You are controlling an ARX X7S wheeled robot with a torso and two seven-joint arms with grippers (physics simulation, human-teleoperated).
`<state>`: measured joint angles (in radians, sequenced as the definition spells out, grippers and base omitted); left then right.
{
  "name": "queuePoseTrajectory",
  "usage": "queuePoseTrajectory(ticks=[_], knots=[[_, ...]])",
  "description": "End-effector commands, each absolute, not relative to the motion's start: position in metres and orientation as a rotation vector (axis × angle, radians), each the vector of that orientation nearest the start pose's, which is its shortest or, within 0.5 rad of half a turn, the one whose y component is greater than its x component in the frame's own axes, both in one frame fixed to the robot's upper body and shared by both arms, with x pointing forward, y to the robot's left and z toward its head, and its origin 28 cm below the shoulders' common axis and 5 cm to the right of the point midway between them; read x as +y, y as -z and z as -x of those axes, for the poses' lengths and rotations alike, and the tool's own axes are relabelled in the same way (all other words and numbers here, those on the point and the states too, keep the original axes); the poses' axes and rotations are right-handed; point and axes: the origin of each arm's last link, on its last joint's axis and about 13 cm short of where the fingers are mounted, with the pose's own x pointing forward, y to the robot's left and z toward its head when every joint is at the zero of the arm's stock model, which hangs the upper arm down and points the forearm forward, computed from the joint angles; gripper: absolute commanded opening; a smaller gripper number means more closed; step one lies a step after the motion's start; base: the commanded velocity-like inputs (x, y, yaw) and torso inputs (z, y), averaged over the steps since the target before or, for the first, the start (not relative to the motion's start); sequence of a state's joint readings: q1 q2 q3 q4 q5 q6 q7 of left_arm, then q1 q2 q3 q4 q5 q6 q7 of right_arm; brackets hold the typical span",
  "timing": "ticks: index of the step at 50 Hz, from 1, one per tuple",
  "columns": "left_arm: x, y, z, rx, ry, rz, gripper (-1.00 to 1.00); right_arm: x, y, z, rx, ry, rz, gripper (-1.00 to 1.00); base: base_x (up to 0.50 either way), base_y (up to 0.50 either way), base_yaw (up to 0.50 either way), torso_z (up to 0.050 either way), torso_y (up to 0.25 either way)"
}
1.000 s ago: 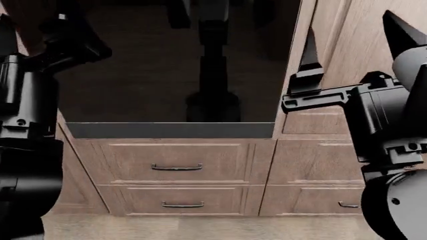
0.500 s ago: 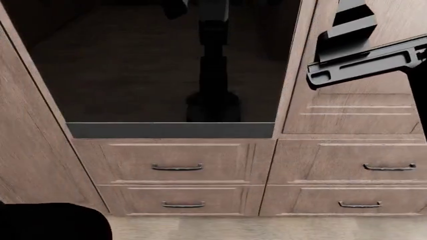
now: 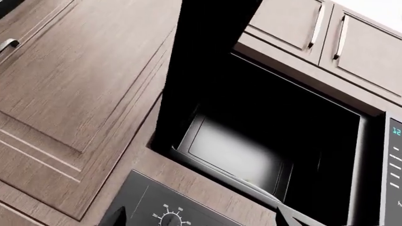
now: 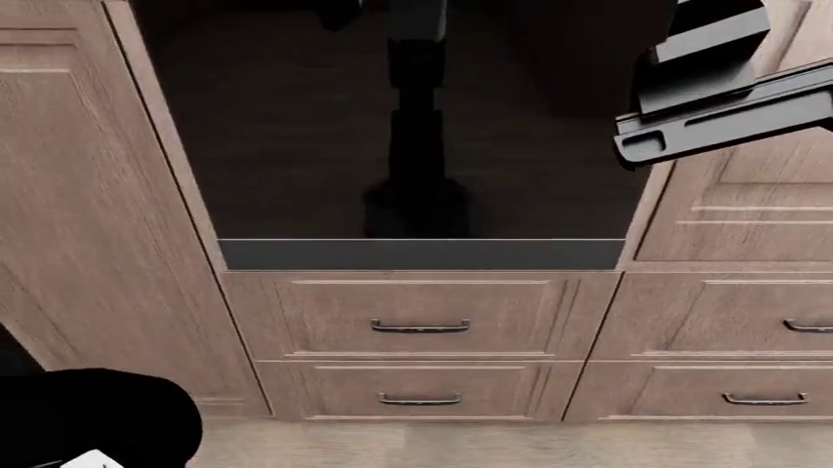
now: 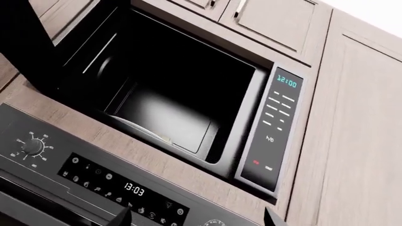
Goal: Close the microwave door
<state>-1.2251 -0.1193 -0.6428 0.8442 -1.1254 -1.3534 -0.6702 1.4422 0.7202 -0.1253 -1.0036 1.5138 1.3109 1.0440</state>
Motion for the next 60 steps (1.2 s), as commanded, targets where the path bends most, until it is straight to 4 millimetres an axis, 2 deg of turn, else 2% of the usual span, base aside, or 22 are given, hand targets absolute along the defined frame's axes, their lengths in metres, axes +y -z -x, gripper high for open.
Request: queuePoseTrajectory(ticks=[1,60], knots=[[0.2492,-0.3583,-0.1889,-0.785,-0.011,0.476,1.00,-0.1168,-0.3435,-0.1528,-0.773,0.008,0.463,1.00,0.00,0.50,0.00,0.000,0.000],[0.2501,-0.3614,-0.1858,-0.791,-0.009,0.490,1.00,-0.1181,-0.3462,-0.1510,-0.782,0.014,0.464,1.00,0.00,0.50,0.00,0.000,0.000]])
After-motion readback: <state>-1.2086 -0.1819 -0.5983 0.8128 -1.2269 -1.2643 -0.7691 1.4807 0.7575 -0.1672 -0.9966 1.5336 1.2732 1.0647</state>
